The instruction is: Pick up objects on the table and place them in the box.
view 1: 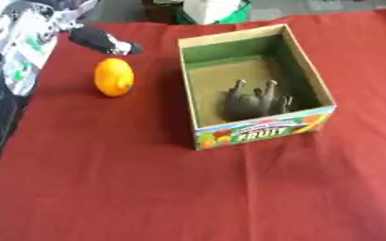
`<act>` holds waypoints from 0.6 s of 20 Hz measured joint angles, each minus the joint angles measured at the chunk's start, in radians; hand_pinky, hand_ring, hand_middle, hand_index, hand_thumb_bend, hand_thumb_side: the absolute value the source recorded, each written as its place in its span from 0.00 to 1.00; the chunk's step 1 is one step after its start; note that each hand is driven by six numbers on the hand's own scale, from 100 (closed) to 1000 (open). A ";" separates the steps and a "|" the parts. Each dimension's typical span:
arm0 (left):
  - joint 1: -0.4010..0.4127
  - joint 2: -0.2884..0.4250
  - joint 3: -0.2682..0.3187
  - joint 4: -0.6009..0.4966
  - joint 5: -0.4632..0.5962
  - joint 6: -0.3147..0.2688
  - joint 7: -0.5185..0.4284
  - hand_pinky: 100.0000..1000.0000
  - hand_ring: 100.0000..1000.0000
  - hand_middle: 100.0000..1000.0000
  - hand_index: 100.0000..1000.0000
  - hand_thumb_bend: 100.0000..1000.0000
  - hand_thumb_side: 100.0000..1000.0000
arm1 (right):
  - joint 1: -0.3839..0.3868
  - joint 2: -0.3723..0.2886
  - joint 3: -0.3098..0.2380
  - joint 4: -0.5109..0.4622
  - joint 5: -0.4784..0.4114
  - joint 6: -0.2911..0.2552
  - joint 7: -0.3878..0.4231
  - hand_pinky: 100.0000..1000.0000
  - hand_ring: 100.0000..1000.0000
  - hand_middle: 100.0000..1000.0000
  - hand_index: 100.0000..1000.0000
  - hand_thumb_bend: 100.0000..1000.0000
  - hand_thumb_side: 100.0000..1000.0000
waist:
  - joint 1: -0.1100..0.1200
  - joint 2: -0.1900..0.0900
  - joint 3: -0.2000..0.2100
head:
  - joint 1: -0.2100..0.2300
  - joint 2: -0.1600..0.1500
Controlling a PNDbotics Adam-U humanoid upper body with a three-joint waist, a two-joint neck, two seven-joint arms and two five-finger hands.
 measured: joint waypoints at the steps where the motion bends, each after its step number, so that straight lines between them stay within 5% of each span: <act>1: 0.001 0.000 0.000 0.014 -0.008 0.009 -0.007 0.80 0.87 0.90 1.00 0.72 0.74 | 0.000 0.001 0.000 0.000 0.000 0.000 0.000 0.54 0.67 0.58 0.74 0.00 1.00 | 0.000 0.000 0.000 | 0.000 -0.001; 12: 0.010 -0.010 0.006 0.125 0.007 0.059 -0.037 0.77 0.83 0.83 0.96 0.74 0.73 | -0.001 0.004 0.000 0.000 0.001 0.000 -0.001 0.54 0.67 0.58 0.74 0.00 1.00 | 0.000 0.012 -0.009 | 0.001 -0.013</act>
